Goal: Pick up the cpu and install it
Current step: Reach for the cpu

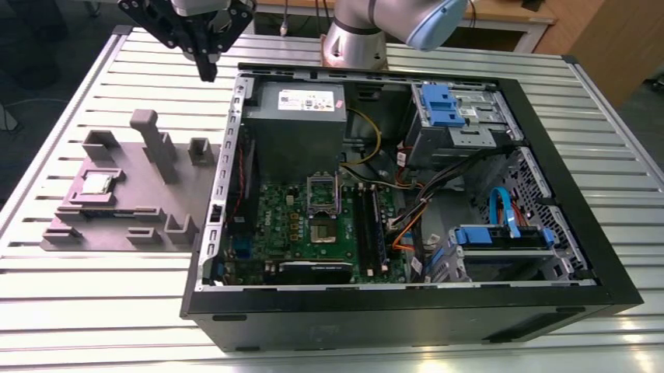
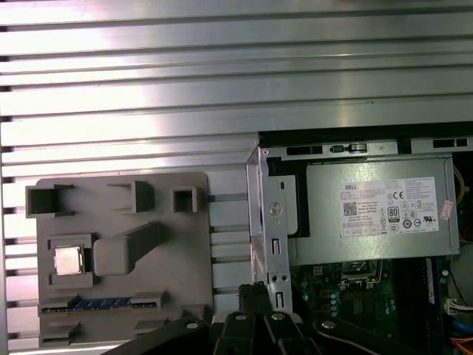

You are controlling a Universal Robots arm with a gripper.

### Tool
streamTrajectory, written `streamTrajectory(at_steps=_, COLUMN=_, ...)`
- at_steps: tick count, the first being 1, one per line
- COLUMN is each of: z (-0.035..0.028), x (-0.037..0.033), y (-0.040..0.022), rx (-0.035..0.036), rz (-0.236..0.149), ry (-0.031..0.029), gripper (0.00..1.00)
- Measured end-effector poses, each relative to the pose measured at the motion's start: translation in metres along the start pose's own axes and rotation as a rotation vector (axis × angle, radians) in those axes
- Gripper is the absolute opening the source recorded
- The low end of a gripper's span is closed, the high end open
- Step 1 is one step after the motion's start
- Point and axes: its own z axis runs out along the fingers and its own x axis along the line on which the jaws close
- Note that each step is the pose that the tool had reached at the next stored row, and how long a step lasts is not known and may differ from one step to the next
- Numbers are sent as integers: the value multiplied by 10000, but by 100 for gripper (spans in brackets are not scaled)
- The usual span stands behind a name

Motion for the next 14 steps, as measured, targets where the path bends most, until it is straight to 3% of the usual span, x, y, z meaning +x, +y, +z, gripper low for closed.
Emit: streamTrajectory(at_steps=14, z=-1, x=23, y=-2, rx=0, rz=0, ry=0, gripper=11)
